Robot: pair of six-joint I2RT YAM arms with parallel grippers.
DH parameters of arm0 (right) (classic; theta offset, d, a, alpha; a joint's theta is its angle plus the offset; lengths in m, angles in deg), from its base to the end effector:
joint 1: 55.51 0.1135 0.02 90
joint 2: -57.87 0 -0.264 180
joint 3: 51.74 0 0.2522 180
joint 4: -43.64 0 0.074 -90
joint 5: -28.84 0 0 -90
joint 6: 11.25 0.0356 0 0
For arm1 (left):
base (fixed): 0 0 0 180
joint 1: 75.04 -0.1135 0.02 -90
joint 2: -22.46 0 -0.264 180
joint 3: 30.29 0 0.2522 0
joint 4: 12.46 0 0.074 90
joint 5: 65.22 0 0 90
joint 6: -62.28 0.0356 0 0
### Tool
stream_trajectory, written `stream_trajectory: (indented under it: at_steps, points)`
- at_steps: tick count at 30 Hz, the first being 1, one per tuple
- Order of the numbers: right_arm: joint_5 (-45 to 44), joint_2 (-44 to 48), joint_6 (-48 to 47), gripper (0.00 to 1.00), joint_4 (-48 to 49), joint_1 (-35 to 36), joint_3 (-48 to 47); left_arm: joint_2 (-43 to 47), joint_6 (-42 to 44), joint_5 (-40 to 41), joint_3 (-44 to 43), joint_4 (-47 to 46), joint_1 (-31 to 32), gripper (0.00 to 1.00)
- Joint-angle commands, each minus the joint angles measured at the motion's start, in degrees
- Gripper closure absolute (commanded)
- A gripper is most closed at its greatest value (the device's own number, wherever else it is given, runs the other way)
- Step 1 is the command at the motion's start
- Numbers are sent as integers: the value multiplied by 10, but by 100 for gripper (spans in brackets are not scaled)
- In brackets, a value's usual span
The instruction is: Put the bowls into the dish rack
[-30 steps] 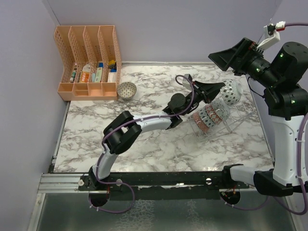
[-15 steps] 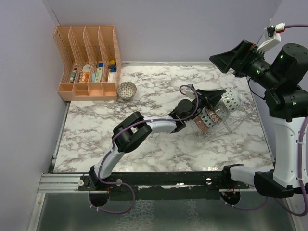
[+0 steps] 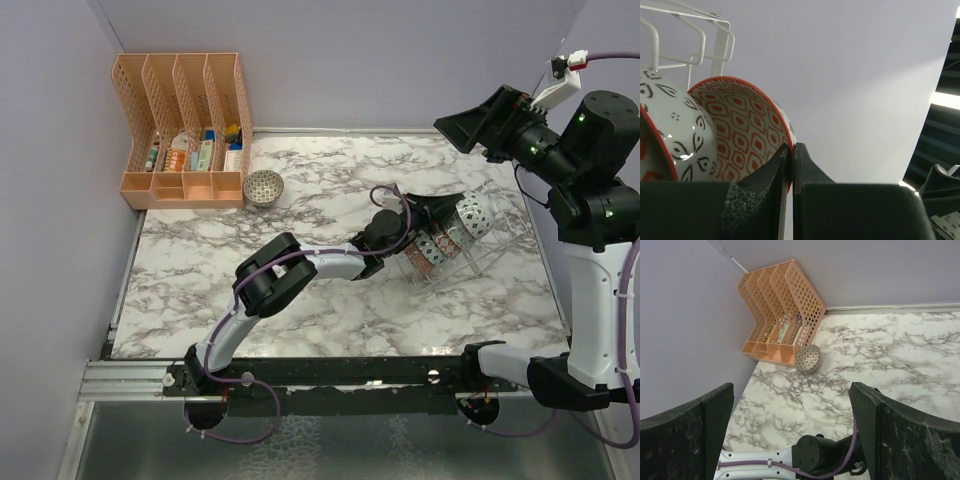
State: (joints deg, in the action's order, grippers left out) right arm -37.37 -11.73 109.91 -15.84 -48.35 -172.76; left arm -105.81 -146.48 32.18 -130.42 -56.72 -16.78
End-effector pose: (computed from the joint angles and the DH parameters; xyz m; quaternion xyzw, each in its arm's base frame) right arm 0.1875 0.0380 0.5432 0.0214 0.7508 0.3576 0.5550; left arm 0.2727 -0.4321 0.2322 -0.3467 0.4921 -0.7963 0.0595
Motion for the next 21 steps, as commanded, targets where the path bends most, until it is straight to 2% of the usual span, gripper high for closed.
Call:
stream_trajectory:
  at_steps: [1,14,21]
  points:
    - [-7,10,-9,1,-2,1,9,17,-27,27,2,-24,4,100]
    - [-1,6,-11,1,0,3,12,-6,-46,19,-16,0,4,100]
    - [0,3,-12,1,-1,5,16,-12,-56,-12,-33,34,1,100]
